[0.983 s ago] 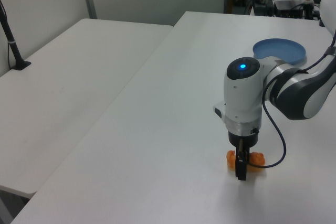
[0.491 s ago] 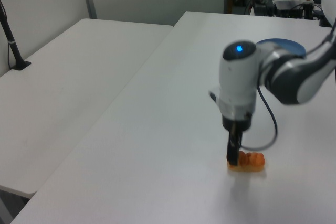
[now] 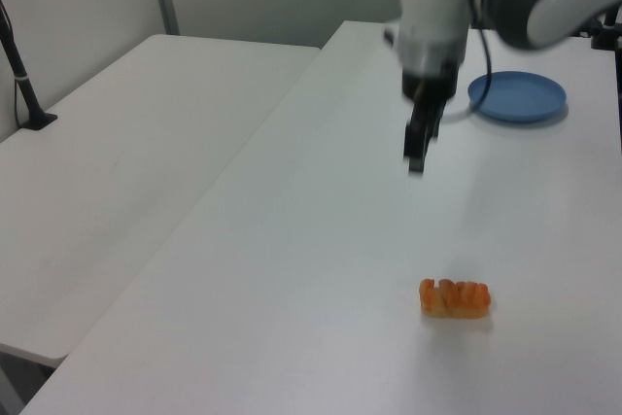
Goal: Put the bread on the table
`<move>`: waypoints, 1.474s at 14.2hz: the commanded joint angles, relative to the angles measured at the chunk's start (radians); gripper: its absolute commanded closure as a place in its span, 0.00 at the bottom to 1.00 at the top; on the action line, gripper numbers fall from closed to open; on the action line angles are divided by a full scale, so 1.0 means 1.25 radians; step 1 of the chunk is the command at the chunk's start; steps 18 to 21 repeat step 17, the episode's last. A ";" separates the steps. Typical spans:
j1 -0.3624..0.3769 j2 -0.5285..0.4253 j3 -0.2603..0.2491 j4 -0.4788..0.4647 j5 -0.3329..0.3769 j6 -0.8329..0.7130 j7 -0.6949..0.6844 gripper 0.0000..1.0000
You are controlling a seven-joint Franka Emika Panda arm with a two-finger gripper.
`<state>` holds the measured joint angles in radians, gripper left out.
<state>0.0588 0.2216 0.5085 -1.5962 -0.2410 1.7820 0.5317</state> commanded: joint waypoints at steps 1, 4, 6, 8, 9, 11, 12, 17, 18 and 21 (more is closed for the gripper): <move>-0.015 -0.072 -0.124 -0.027 0.038 -0.045 -0.126 0.00; -0.016 -0.100 -0.269 -0.035 0.077 -0.046 -0.237 0.00; -0.020 -0.107 -0.333 -0.046 0.081 -0.049 -0.279 0.00; -0.030 -0.111 -0.388 -0.046 0.098 -0.044 -0.311 0.00; -0.035 -0.112 -0.410 -0.046 0.108 -0.043 -0.315 0.00; -0.036 -0.117 -0.432 -0.046 0.109 -0.045 -0.325 0.00; -0.040 -0.117 -0.439 -0.046 0.109 -0.050 -0.339 0.00; -0.063 -0.115 -0.442 -0.045 0.136 -0.044 -0.358 0.00; -0.063 -0.115 -0.442 -0.045 0.136 -0.044 -0.358 0.00; -0.063 -0.115 -0.442 -0.045 0.136 -0.044 -0.358 0.00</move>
